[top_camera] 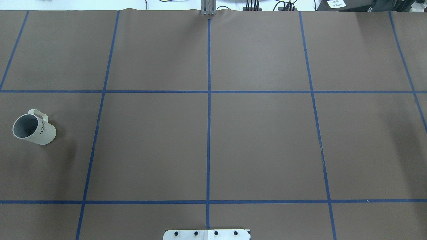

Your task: Left arm hands cup to right arm to dump lemon

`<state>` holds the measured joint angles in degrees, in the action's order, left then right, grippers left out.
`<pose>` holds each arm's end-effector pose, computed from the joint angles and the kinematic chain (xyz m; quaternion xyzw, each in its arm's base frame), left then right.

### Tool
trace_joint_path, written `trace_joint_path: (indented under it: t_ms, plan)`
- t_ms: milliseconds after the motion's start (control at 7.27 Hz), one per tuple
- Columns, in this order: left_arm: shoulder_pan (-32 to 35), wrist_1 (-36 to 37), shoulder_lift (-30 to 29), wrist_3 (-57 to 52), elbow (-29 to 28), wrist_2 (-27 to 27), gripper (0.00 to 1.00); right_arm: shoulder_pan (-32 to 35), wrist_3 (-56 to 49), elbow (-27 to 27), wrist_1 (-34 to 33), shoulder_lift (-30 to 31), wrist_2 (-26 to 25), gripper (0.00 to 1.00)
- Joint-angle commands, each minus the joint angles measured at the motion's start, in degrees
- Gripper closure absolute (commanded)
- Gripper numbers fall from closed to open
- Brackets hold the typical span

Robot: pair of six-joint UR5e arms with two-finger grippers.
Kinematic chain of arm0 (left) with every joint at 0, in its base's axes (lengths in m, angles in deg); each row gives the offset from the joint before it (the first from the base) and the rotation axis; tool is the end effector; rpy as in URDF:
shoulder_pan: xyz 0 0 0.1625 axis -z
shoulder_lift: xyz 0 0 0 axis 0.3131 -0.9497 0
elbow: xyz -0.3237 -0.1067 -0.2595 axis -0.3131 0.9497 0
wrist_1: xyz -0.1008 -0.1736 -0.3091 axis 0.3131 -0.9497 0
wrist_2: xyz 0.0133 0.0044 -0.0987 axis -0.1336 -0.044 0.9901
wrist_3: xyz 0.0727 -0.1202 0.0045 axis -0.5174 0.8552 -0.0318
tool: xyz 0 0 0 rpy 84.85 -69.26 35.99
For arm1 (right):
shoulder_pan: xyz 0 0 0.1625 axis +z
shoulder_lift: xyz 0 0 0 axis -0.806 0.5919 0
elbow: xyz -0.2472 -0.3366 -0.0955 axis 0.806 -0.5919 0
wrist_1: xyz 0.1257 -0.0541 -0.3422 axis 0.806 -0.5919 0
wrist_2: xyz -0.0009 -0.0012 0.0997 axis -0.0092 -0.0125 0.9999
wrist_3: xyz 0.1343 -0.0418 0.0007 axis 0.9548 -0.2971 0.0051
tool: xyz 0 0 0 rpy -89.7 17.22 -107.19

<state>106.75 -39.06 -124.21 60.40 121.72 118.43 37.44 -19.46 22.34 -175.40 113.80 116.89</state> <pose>-0.0289 -0.4330 0.6718 0.0550 0.3537 0.0421 0.9328 0.0397 -0.3673 0.6518 0.0467 -0.3883 -0.0293 0.9199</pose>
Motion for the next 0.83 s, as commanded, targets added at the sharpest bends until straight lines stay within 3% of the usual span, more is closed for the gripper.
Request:
trace_joint_path:
  t_ms: [0,688]
  plan:
    - [0.0,0.2,0.0,0.1,-0.2,0.0,0.0,0.0,0.0,0.0,0.0,0.0,-0.1,0.0]
    - [0.0,0.2,0.0,3.7,-0.6,-0.2,0.0,0.0,2.2,-0.6,-0.4,0.5,-2.1,0.0]
